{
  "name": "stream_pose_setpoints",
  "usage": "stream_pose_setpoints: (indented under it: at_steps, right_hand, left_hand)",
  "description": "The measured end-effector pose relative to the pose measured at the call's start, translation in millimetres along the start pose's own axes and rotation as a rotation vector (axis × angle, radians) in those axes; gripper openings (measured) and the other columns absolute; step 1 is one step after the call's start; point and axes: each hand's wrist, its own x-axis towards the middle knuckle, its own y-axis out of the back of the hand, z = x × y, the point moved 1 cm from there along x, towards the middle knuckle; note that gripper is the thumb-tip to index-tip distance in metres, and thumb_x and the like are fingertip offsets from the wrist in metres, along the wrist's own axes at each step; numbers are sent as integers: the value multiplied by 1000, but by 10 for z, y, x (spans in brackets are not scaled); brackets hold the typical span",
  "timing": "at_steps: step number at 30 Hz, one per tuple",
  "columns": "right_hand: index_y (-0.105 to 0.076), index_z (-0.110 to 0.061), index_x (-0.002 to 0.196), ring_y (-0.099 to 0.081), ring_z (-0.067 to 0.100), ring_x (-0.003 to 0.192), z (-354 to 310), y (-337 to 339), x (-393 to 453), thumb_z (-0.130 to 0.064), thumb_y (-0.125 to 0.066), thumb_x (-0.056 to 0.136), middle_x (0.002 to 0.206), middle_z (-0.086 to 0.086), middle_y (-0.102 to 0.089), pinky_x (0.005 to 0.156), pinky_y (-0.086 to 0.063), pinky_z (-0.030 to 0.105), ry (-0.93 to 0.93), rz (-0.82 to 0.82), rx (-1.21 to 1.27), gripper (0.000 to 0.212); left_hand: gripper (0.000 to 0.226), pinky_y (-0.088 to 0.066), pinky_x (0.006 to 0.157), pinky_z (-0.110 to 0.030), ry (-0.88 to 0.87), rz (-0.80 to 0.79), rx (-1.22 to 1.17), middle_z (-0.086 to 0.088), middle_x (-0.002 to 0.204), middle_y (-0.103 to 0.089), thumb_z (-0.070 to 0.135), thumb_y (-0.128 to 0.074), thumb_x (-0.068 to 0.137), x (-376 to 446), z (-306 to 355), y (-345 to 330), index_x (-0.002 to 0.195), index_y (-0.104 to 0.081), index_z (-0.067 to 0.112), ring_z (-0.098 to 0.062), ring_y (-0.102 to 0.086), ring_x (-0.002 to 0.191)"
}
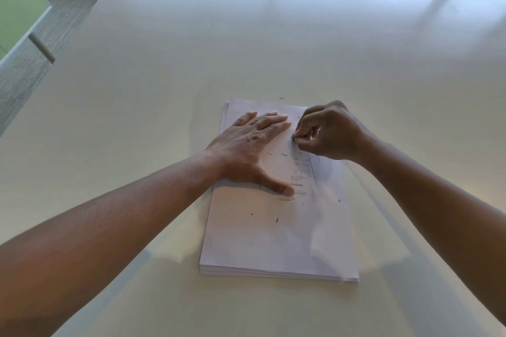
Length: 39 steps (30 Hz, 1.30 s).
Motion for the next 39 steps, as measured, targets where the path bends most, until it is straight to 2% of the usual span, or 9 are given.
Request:
stream_pose_setpoints:
  at_steps: [6,9,16,19,24,26,32,36,39]
  right_hand:
    - [-75,-11,66,-57,-1,57,-143,24,-231,-6,-78,70,70,-1,-71,59,-48,15,123,-185,91,7]
    - [-75,-11,65,-57,3,57,-151,16,-291,-7,-77,69,69,-1,-70,57,-48,18,119,-216,103,6]
    - [-77,-11,70,-63,9,57,27,10,20,-8,-81,72,70,-3,-70,60,-56,31,-21,11,14,6]
    - [-77,-11,68,-62,8,57,-6,22,-33,-6,-82,72,70,-1,-70,60,-55,28,16,-35,31,8]
    - [-73,-10,65,-54,0,56,-135,45,-310,-1,-80,69,70,-2,-69,58,-45,14,136,-219,98,12]
    - [-74,-10,65,-55,1,56,-119,32,-307,-1,-80,69,69,-1,-69,57,-46,17,127,-198,87,11]
    - [-78,-9,72,-63,13,57,41,23,1,-7,-80,73,72,0,-70,60,-56,34,12,5,-10,4]
    - [-77,-9,70,-62,12,56,14,32,-30,-6,-82,73,71,0,-70,59,-54,28,35,-23,-6,7]
    - [-75,-12,66,-57,3,56,-67,62,-183,-4,-80,70,70,-1,-70,58,-50,20,112,-151,47,9]
  left_hand:
    - [143,6,128,-35,-5,18,-4,15,171,-7,103,-54,51,2,-1,-11,165,-13,26,1,5,155]
    - [144,5,128,-36,-6,19,-4,14,171,-8,104,-52,50,6,-3,-10,164,-13,26,1,5,155]
    - [145,9,128,-34,-6,10,-6,14,172,-6,105,-51,50,13,-18,-15,165,-11,26,1,7,155]
    - [146,7,128,-35,-10,13,-5,14,171,-6,106,-49,49,15,-16,-20,165,-11,26,1,7,155]
    - [145,4,129,-37,-5,36,-24,15,171,-9,105,-53,48,9,-16,-34,164,-14,27,1,4,156]
    - [145,4,129,-37,-7,37,-21,15,171,-9,106,-51,48,14,-18,-38,164,-14,28,1,5,155]
    - [146,6,128,-36,-8,22,-16,14,171,-8,106,-50,49,14,-21,-20,165,-13,25,2,7,155]
    - [145,7,128,-35,-9,19,-14,14,171,-7,105,-50,49,9,-16,-18,165,-12,26,1,6,155]
    - [145,6,129,-36,-11,28,-11,14,171,-7,105,-51,49,3,-15,-27,165,-12,26,0,6,156]
